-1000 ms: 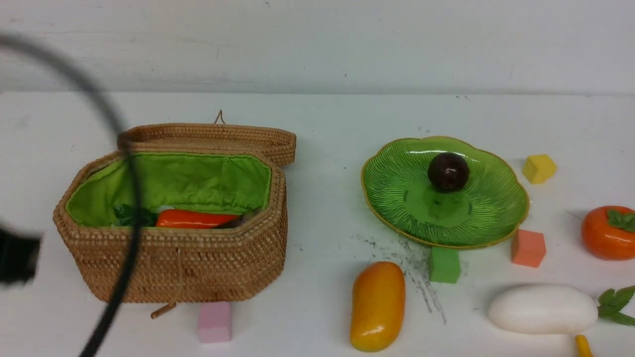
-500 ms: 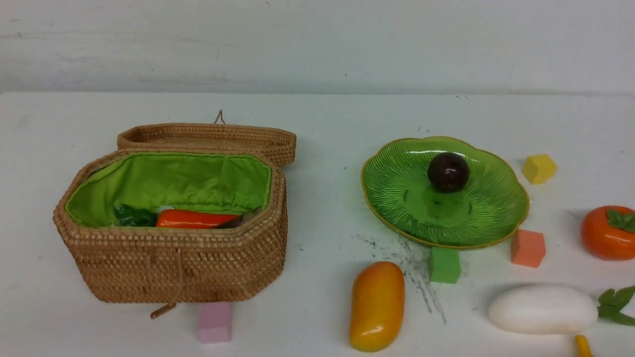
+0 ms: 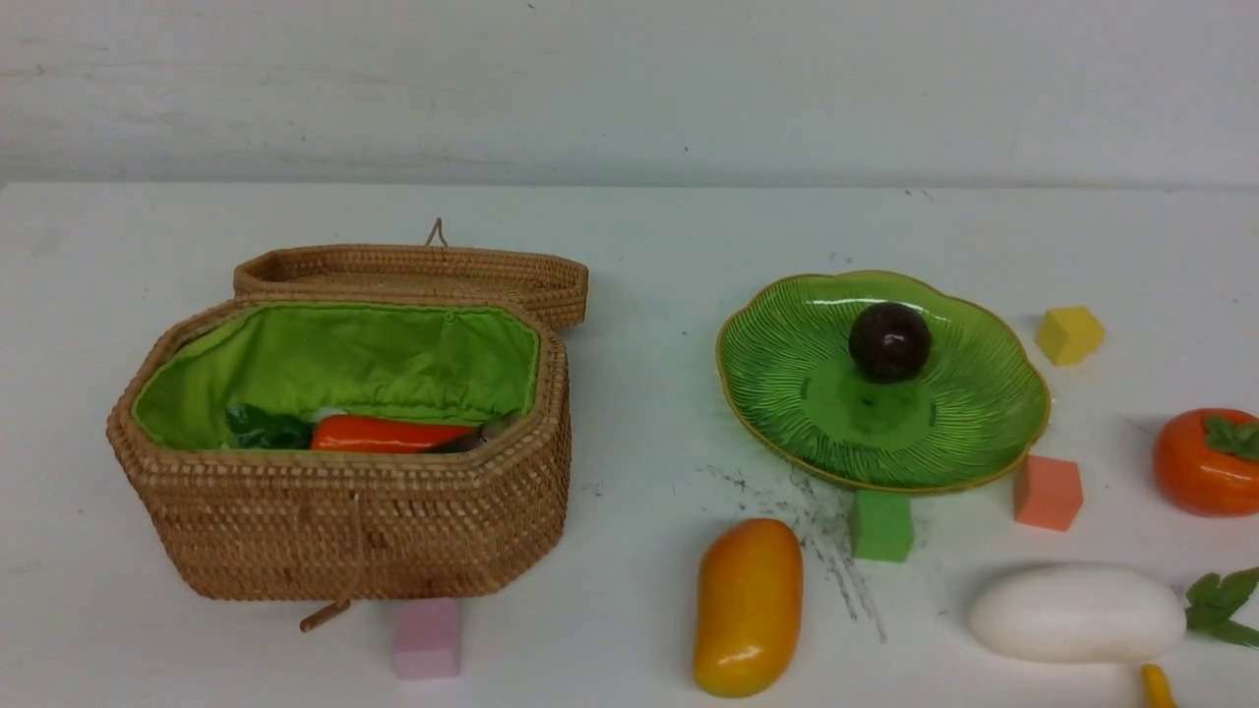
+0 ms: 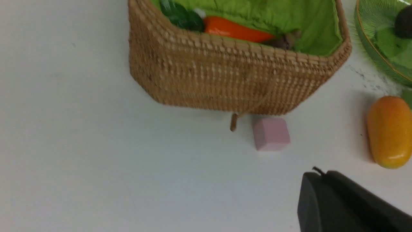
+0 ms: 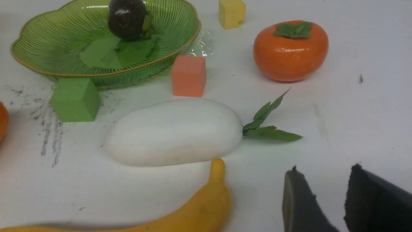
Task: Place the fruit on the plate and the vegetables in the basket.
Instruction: Use the right arm to grab a mango and put it into the right plate
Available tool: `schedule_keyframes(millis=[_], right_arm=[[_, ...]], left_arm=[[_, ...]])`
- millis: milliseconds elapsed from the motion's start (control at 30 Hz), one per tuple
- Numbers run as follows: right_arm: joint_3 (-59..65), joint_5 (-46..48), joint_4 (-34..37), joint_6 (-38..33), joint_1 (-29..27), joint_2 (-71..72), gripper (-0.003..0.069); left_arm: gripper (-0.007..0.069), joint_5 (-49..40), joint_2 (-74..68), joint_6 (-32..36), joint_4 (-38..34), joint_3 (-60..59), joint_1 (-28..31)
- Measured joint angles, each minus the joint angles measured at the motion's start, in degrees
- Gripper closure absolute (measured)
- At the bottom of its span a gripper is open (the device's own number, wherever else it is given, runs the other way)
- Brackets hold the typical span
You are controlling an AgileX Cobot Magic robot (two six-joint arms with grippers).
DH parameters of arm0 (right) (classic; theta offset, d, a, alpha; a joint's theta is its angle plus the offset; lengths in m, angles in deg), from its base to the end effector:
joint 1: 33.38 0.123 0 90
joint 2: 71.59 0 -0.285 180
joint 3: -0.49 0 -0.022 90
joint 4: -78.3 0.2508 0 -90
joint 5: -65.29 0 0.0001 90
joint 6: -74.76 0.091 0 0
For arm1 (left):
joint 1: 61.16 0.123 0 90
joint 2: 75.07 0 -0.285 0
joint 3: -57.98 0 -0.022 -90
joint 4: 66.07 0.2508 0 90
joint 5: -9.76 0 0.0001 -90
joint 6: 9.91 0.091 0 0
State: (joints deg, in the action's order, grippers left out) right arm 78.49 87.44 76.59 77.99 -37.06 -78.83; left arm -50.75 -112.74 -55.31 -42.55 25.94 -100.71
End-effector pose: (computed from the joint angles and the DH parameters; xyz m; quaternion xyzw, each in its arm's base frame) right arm 0.0520 -0.0044 0.1744 0.0408 0.8048 -0.0150 0.5920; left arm 0.0735 -0.0196 0.3521 -0.0290 0.8878 -0.1284 0.4411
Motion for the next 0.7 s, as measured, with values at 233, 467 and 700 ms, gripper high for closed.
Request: schedule_keyframes(millis=[233, 467, 700], right_arm=[[0.00, 0.00, 0.00, 0.00, 0.00, 0.00, 0.0417], [0.00, 0.00, 0.00, 0.00, 0.00, 0.00, 0.0417], [0.00, 0.00, 0.00, 0.00, 0.00, 0.00, 0.0417]], left_arm=[[0.0637, 8.91, 0.05, 12.82, 1.87, -0.29, 0.11], [0.0635, 23.54, 3.86, 19.29, -1.96, -7.17, 13.40], [0.0631, 32.00, 12.87, 23.69, -12.84, -21.98, 32.56]])
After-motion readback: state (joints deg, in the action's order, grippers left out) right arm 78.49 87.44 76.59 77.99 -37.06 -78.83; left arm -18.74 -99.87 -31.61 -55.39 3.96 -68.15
